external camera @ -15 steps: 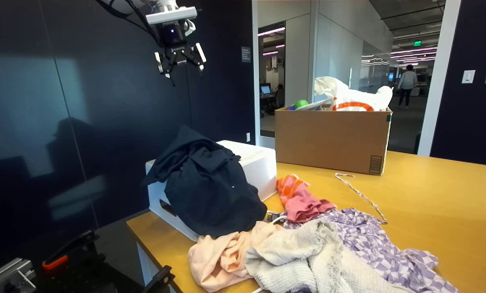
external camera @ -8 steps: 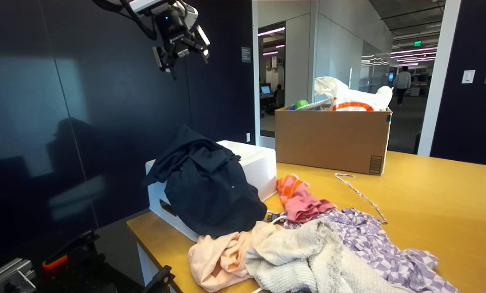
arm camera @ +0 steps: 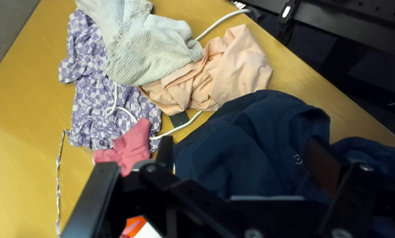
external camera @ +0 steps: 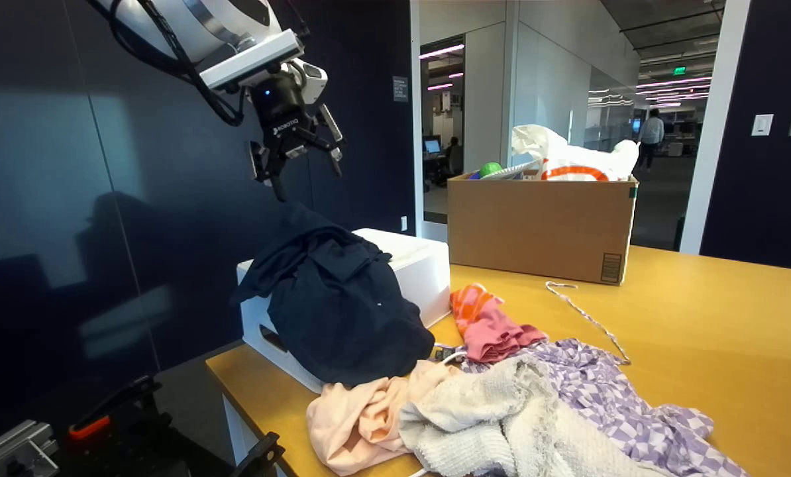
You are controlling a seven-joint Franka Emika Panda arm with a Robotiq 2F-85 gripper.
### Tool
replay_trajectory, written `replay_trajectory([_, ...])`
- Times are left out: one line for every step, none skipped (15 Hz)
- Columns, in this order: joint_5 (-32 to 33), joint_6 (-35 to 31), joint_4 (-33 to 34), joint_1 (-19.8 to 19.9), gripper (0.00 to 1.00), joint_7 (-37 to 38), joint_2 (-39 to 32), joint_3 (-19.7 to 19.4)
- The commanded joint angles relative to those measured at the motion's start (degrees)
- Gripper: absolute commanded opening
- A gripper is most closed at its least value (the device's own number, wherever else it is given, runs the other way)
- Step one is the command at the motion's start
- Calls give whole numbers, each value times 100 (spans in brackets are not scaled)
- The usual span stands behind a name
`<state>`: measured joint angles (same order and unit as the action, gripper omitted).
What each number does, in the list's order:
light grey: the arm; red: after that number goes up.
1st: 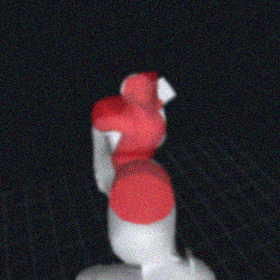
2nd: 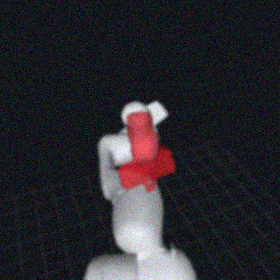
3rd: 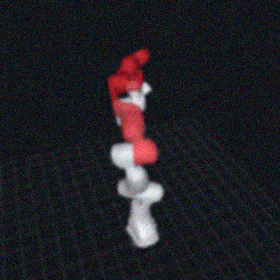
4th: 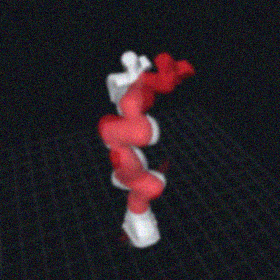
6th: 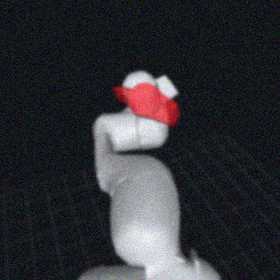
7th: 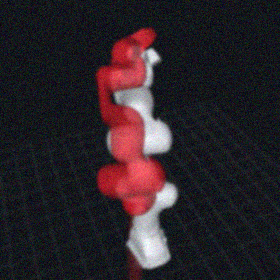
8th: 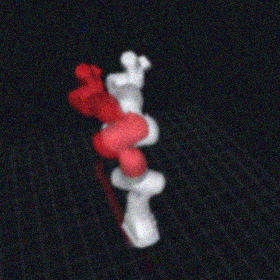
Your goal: Flip and spread the laundry on top of the laundry basket
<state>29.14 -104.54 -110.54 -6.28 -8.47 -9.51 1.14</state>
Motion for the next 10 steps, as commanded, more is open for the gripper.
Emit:
replay_trajectory([11, -26, -89, 69, 100, 42, 54, 78])
replay_trajectory([11, -31, -129, 69, 100, 60, 98, 82])
replay_trajectory([11, -31, -142, 70, 100, 61, 133, 85])
replay_trajectory([144, -154, -346, 20, 100, -30, 312, 136])
replay_trajectory([265, -226, -546, -10, 100, -67, 477, 170])
replay_trajectory([357, -299, -742, -24, 100, -89, 632, 207])
replay_trajectory([489, -408, -1029, -32, 100, -101, 862, 243])
replay_trajectory([647, -499, -1272, -25, 100, -111, 1036, 272])
replay_trajectory([822, -618, -1541, -8, 100, -141, 1230, 295])
replay_trajectory([962, -697, -1817, 7, 100, -140, 1432, 313])
